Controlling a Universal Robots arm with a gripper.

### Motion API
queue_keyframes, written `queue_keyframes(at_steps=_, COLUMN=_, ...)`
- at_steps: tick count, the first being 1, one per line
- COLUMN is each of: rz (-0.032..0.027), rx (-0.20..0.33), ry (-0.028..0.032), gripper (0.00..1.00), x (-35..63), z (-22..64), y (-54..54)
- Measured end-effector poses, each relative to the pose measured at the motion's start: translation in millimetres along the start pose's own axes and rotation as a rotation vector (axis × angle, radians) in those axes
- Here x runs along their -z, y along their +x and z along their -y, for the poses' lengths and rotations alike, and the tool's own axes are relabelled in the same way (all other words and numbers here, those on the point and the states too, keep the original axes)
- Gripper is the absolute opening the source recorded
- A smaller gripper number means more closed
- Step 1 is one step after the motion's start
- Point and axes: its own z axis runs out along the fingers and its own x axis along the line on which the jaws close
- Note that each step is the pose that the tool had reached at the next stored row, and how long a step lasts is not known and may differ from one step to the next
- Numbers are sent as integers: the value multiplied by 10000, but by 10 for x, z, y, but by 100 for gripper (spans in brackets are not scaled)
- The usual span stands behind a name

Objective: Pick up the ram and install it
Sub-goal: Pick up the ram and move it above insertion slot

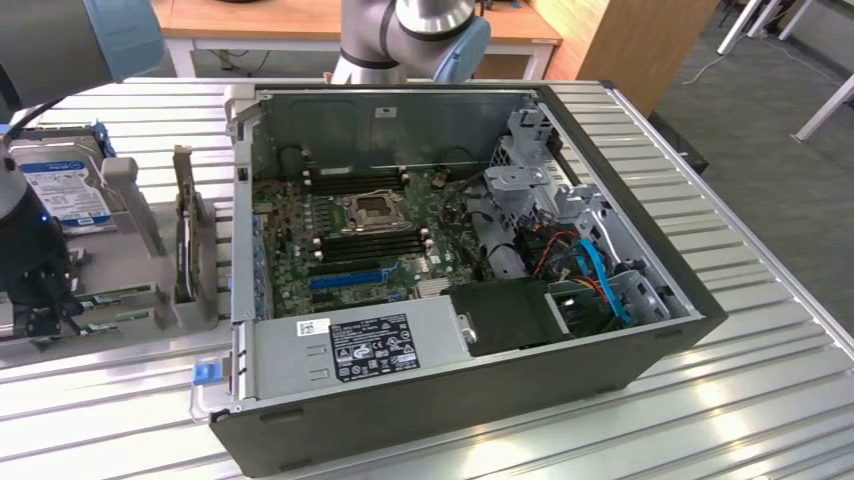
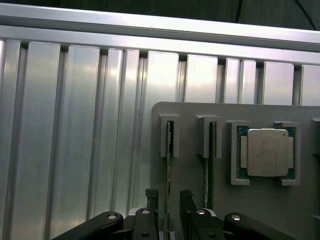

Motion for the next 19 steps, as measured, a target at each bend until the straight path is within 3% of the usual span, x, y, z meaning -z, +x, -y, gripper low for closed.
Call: queue_keyframes(at_steps=19, rz=-2, rx=1, ry=-2, gripper=31, x=9, z=183, y=35)
